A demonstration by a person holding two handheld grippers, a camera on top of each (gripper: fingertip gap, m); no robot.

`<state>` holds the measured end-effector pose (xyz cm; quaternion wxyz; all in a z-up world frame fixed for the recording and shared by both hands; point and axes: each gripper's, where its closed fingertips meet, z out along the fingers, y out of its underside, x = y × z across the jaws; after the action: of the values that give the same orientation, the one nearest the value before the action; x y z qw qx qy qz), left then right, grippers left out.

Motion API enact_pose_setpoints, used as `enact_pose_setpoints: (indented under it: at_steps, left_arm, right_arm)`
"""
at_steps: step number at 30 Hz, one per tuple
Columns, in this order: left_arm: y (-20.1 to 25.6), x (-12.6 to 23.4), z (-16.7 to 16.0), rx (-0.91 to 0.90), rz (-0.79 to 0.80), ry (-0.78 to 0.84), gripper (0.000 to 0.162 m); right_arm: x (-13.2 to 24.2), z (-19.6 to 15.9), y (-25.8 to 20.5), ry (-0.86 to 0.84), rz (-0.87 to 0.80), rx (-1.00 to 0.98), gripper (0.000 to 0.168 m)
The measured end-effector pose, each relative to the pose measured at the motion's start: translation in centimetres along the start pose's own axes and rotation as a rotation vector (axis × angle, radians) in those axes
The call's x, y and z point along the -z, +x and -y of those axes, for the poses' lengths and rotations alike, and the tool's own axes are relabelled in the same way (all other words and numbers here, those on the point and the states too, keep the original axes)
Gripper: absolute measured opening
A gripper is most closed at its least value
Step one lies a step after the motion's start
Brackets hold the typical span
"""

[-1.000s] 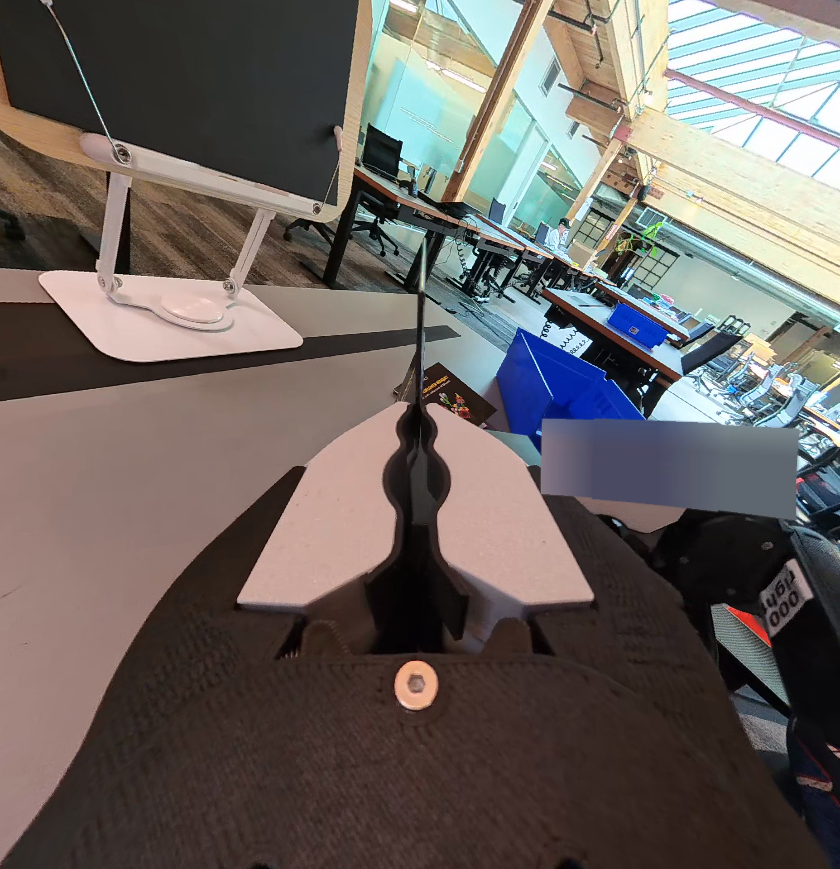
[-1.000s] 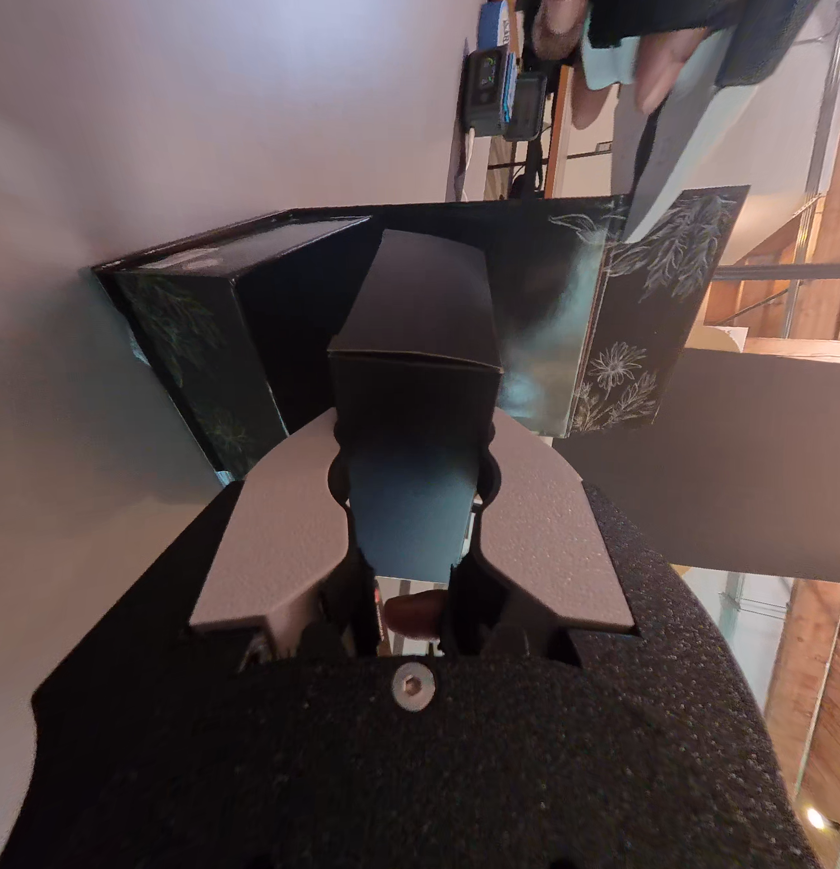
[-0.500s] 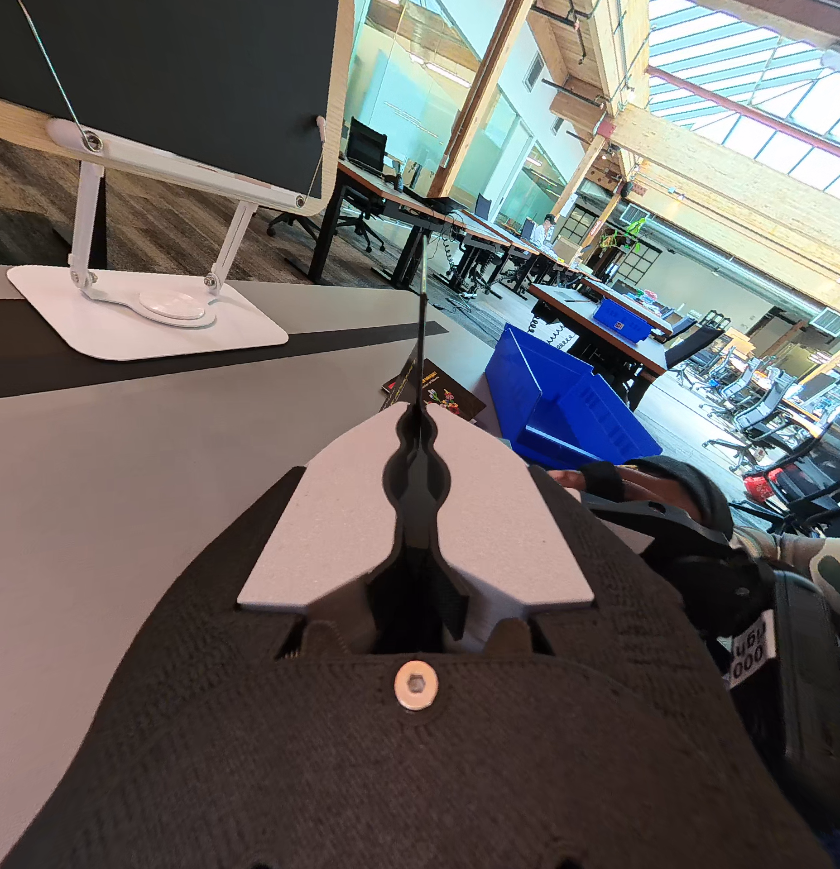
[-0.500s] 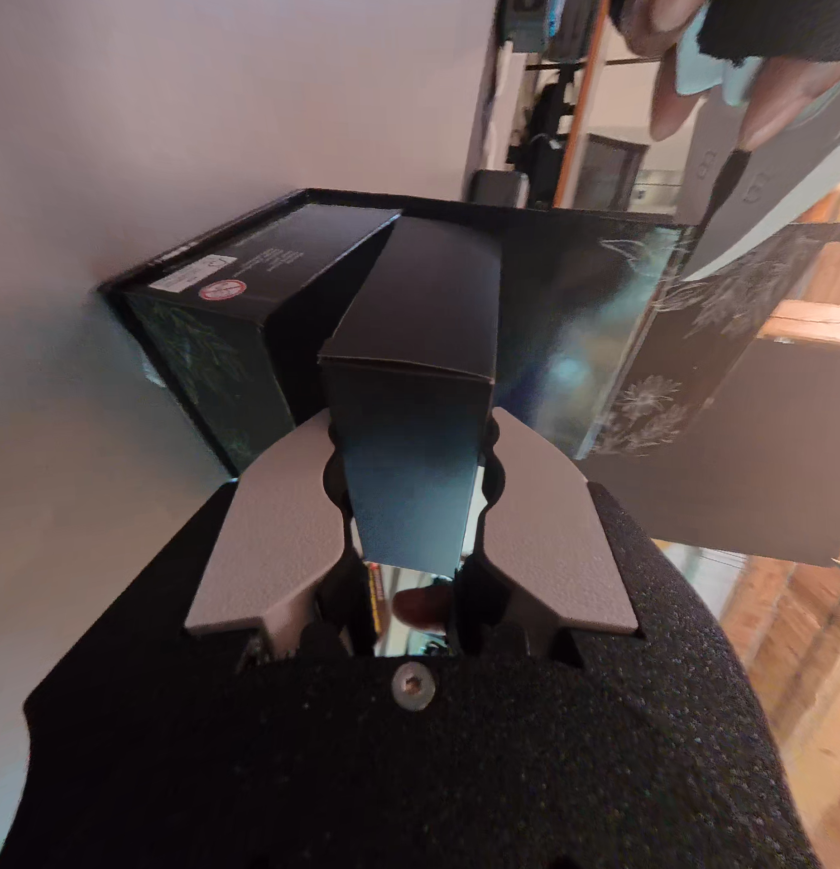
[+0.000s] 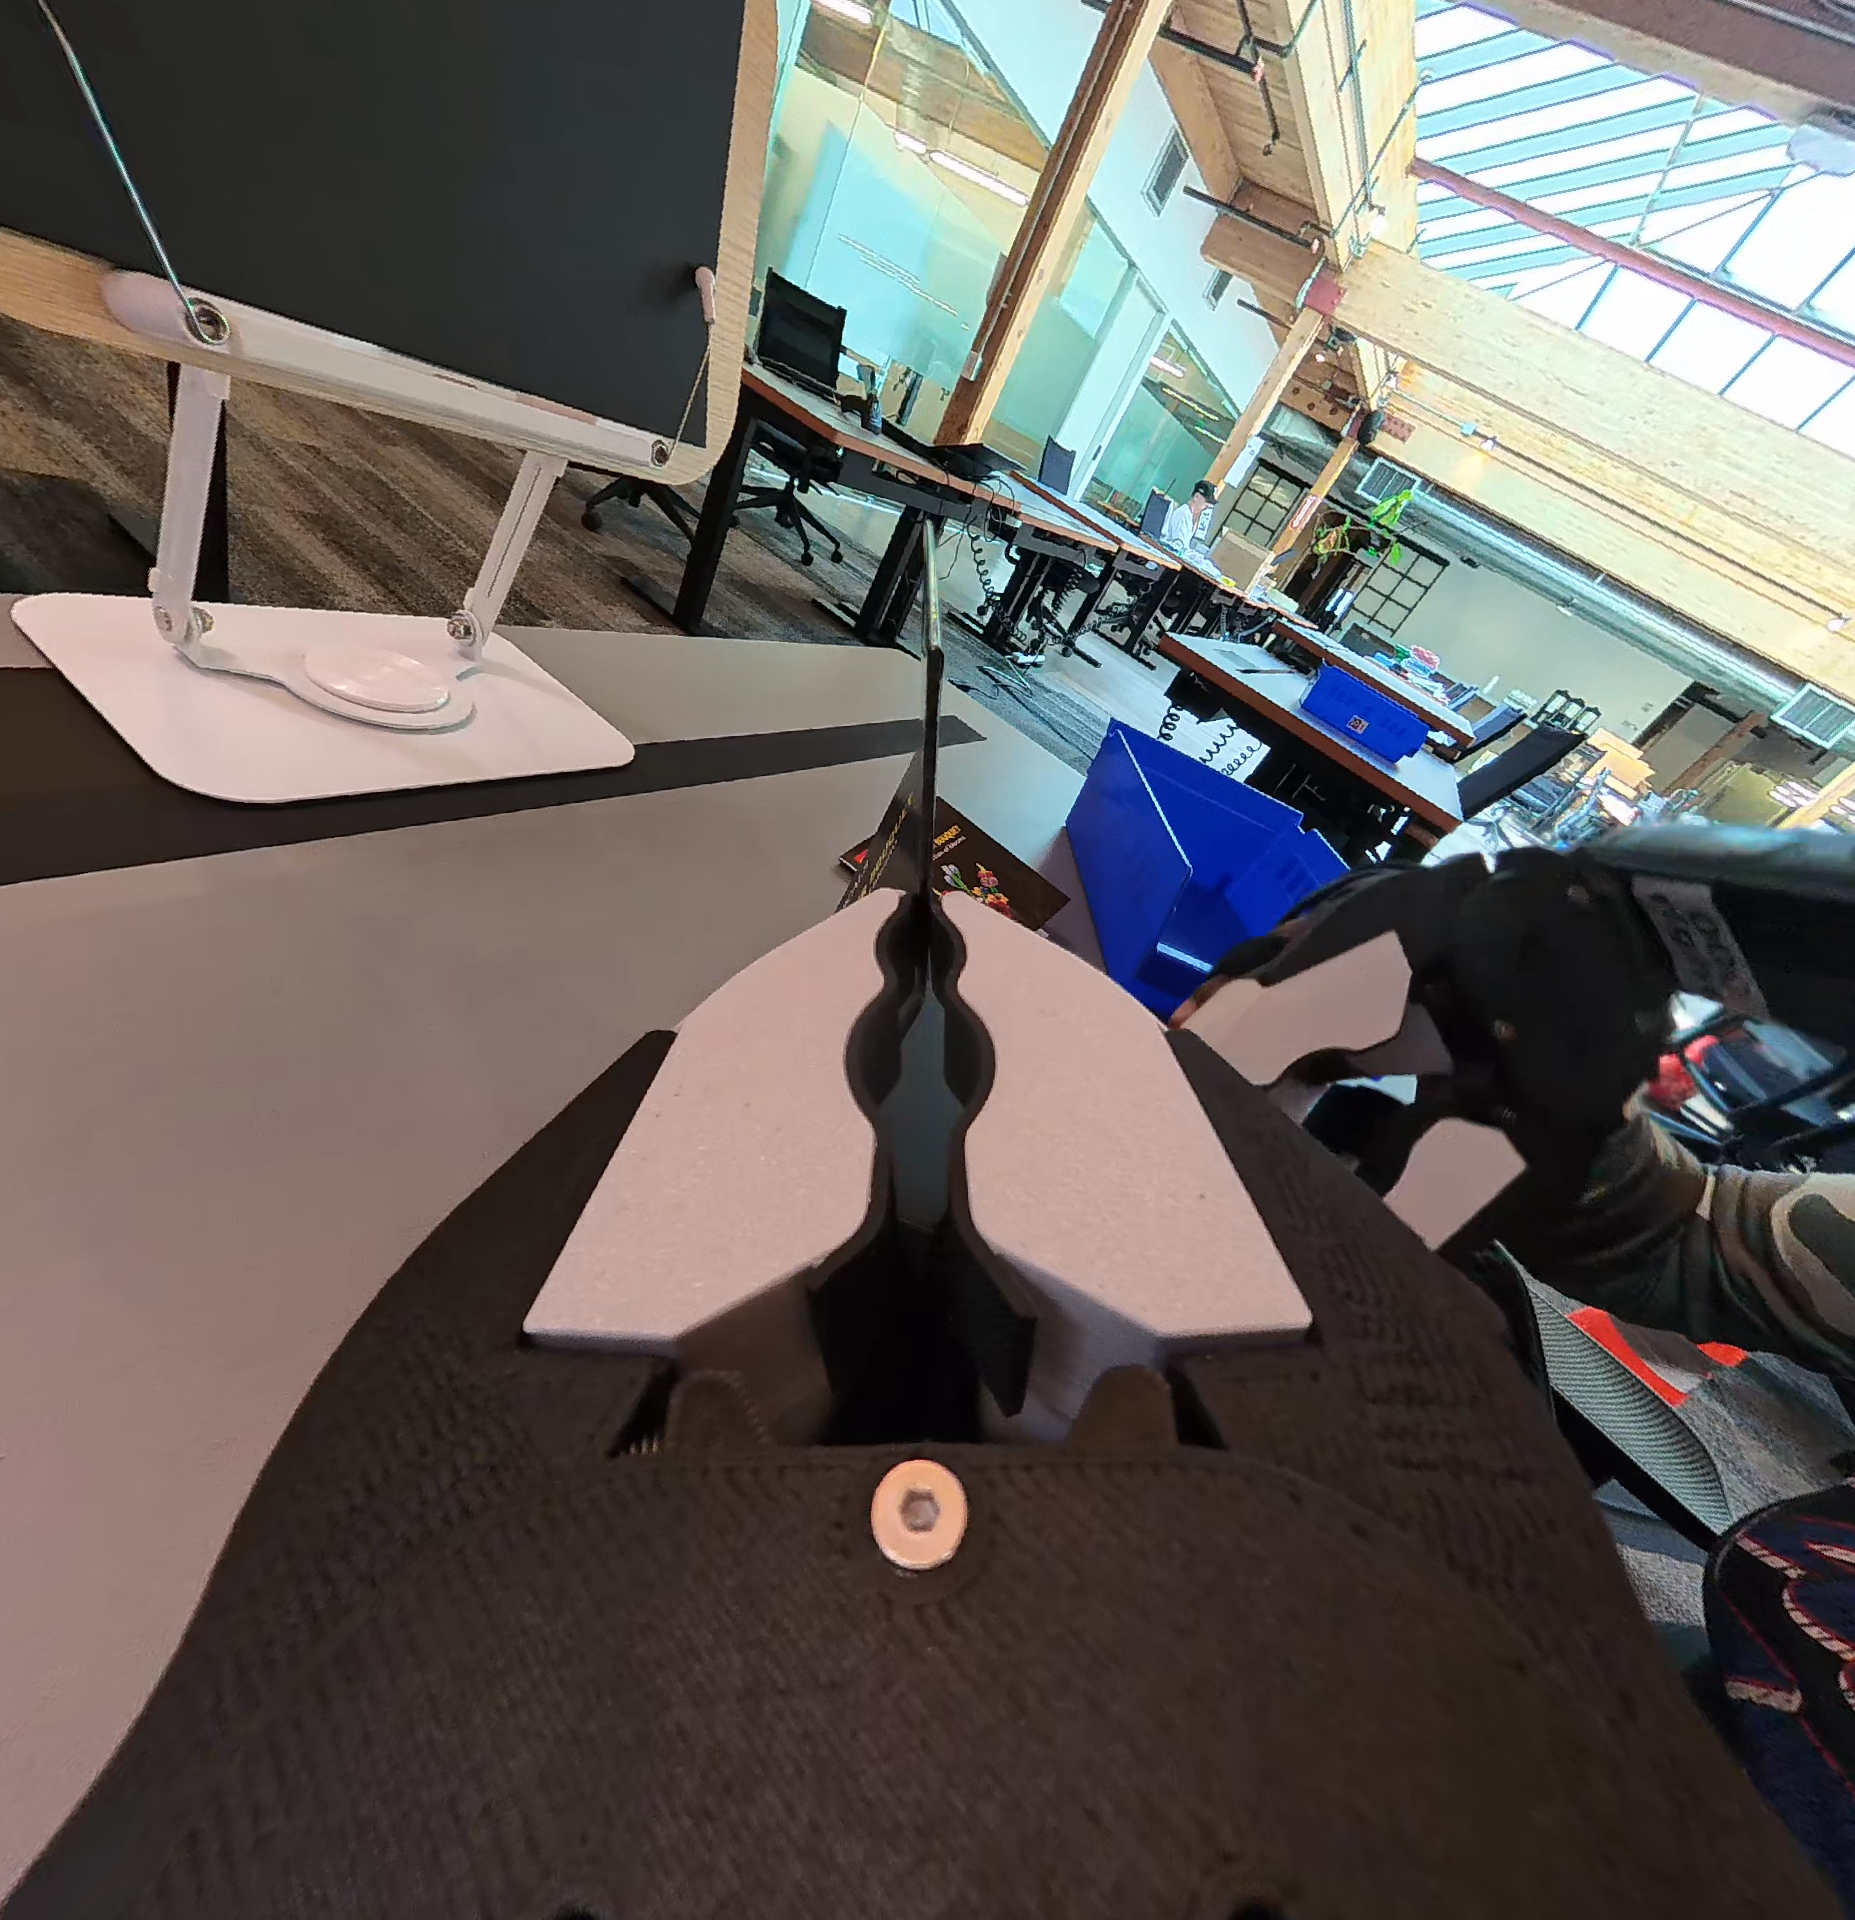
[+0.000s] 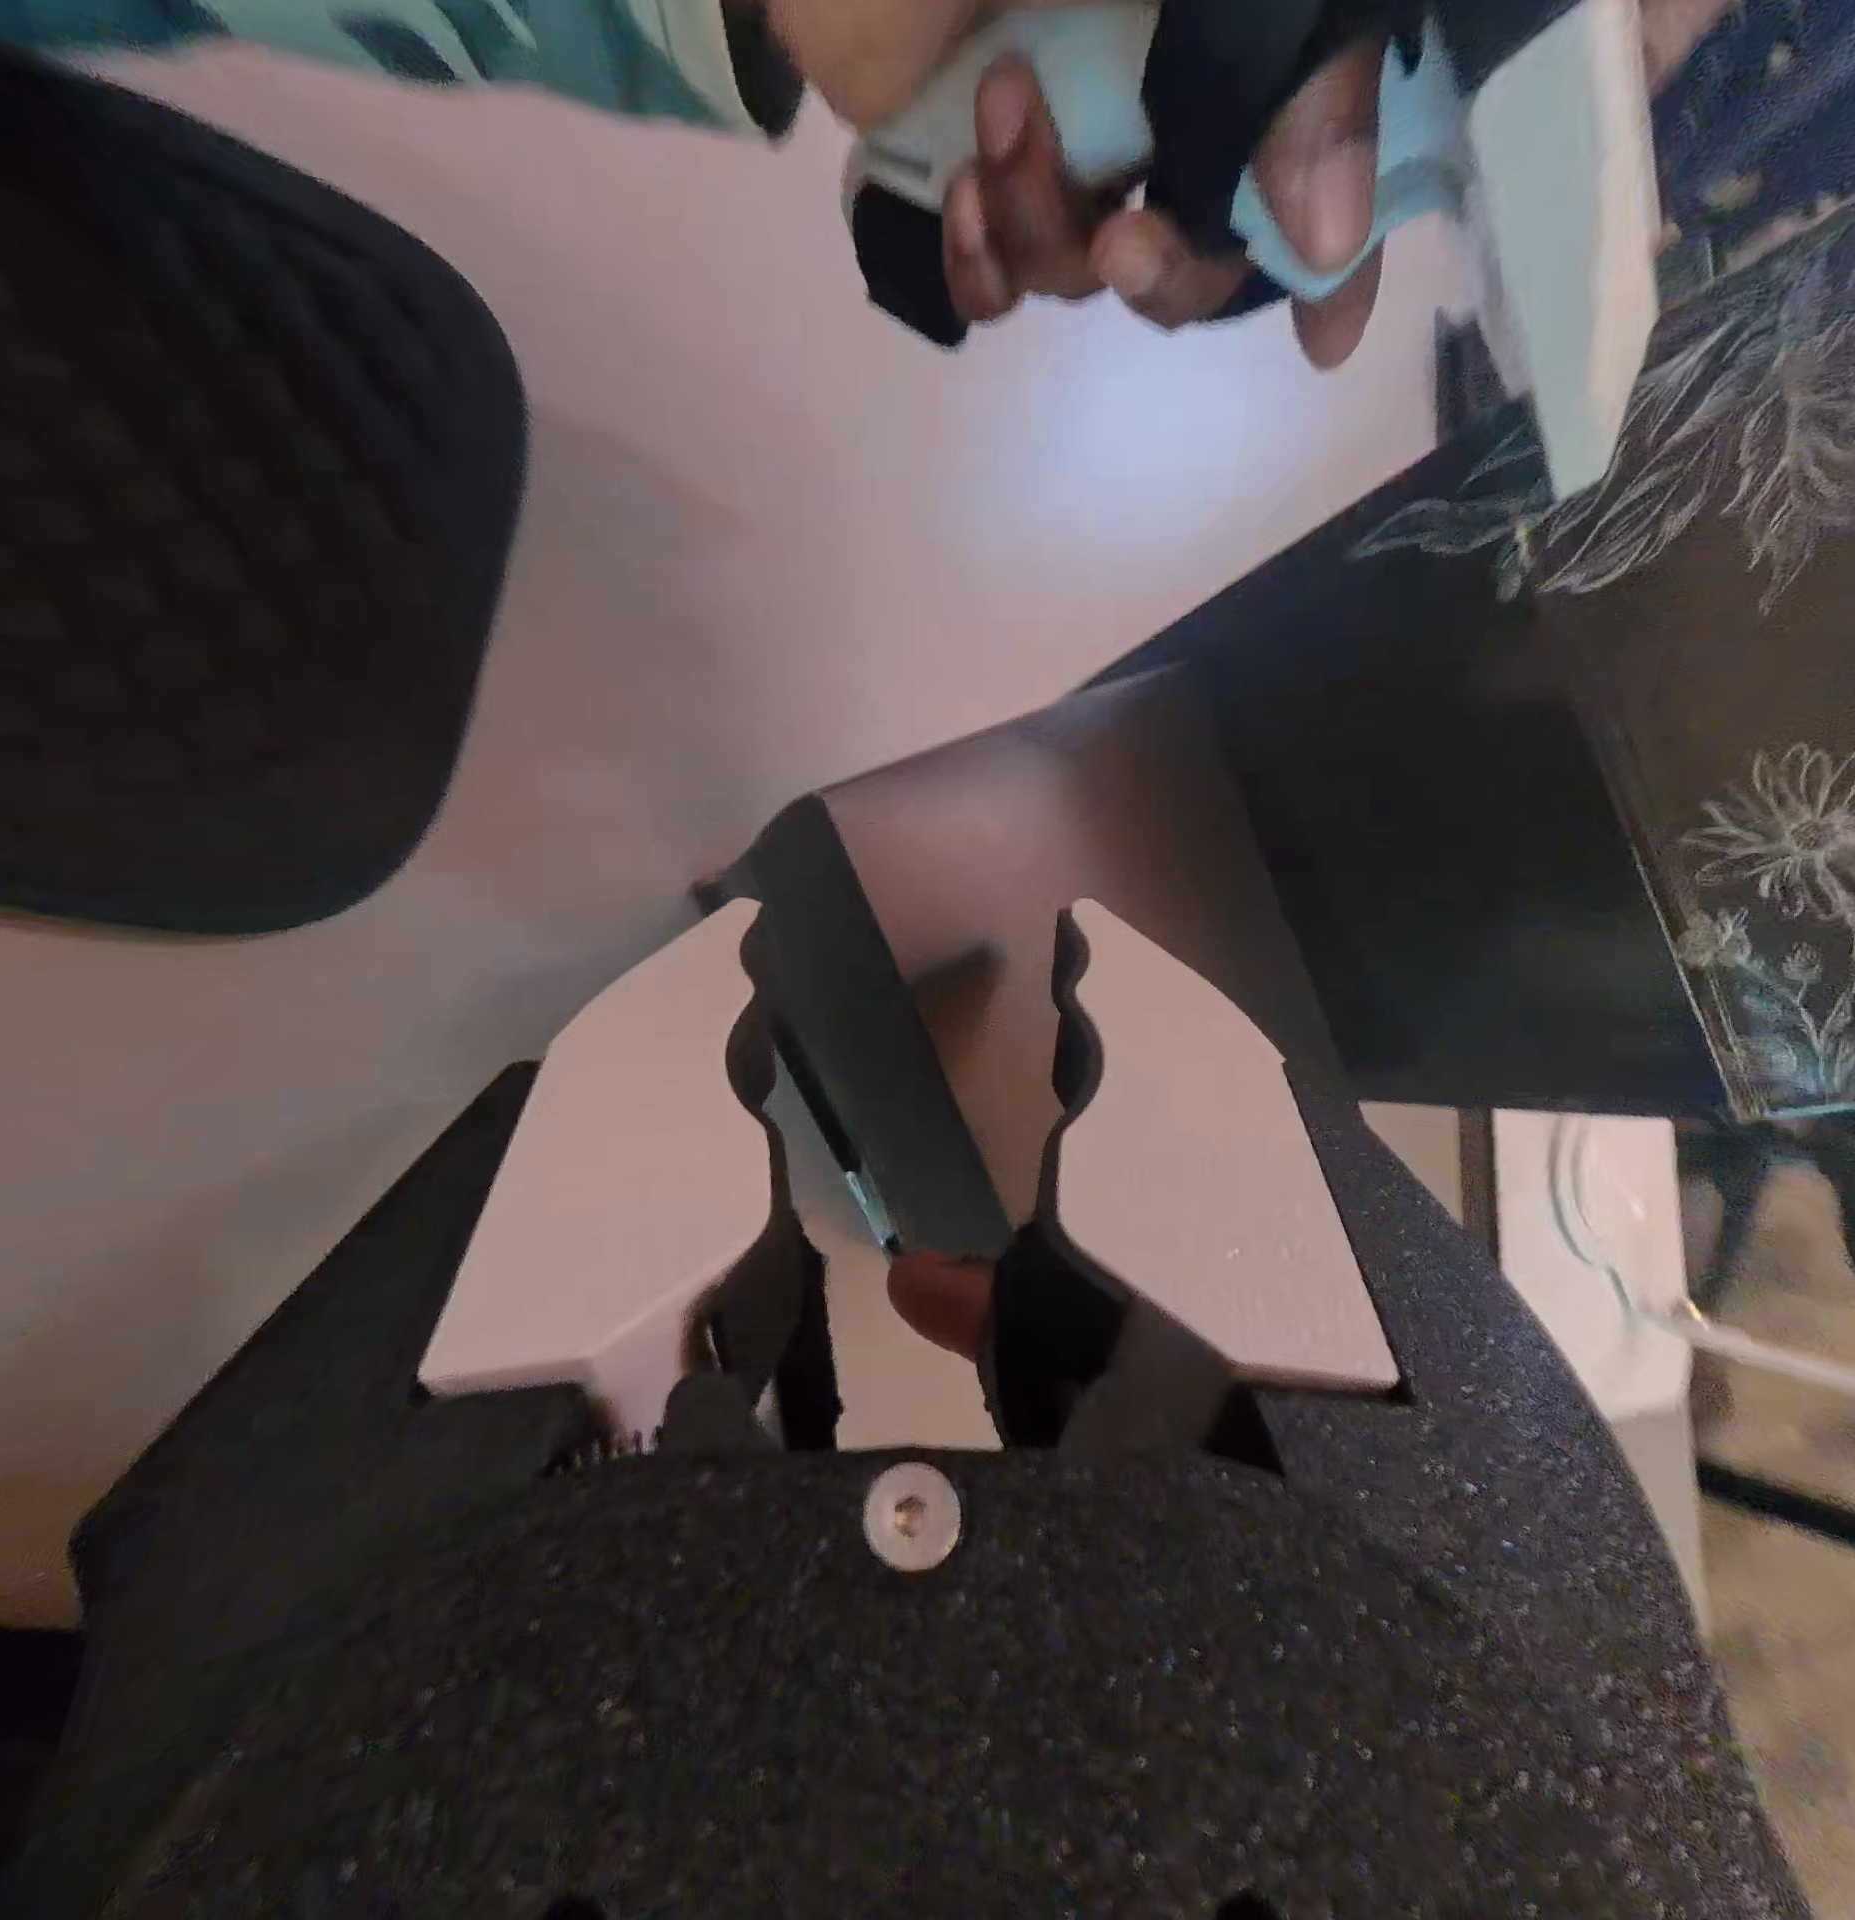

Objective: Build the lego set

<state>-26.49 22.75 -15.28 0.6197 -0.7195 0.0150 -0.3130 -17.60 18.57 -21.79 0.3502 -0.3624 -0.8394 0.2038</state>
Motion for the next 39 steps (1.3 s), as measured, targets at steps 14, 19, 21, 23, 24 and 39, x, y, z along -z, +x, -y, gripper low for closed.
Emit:
enact_pose_setpoints:
  at_steps: [14, 19, 21, 23, 24, 39]
  left_arm:
    - [-1.1, 0.4, 0.3, 0.02, -0.029, -0.039, 0.002]
    - [-0.6, 0.1, 0.1, 0.006, -0.062, -0.068, 0.002]
    - [-0.5, 0.1, 0.1, 0.01, -0.07, -0.069, 0.002]
    - [-0.6, 0.2, 0.1, 0.012, -0.07, -0.069, 0.002]
    - [-0.6, 0.3, 0.1, 0.015, -0.069, -0.067, 0.002]
    - [-0.8, 0.2, 0.3, 0.016, -0.059, -0.045, 0.002]
  right_arm:
    - [0.1, -4.2, 1.7, -0.104, 0.225, 0.368, 0.068]
    - [-0.3, -4.9, 2.9, -0.135, 0.123, 0.526, 0.054]
    - [-0.5, -4.6, 2.9, -0.118, 0.098, 0.581, 0.052]
    - [-0.7, -4.8, 2.6, -0.117, 0.09, 0.589, 0.048]
    - [-0.8, -4.9, 2.5, -0.113, 0.094, 0.582, 0.046]
    - [-2.2, 1.1, 5.7, 0.214, 0.157, -0.041, 0.024]
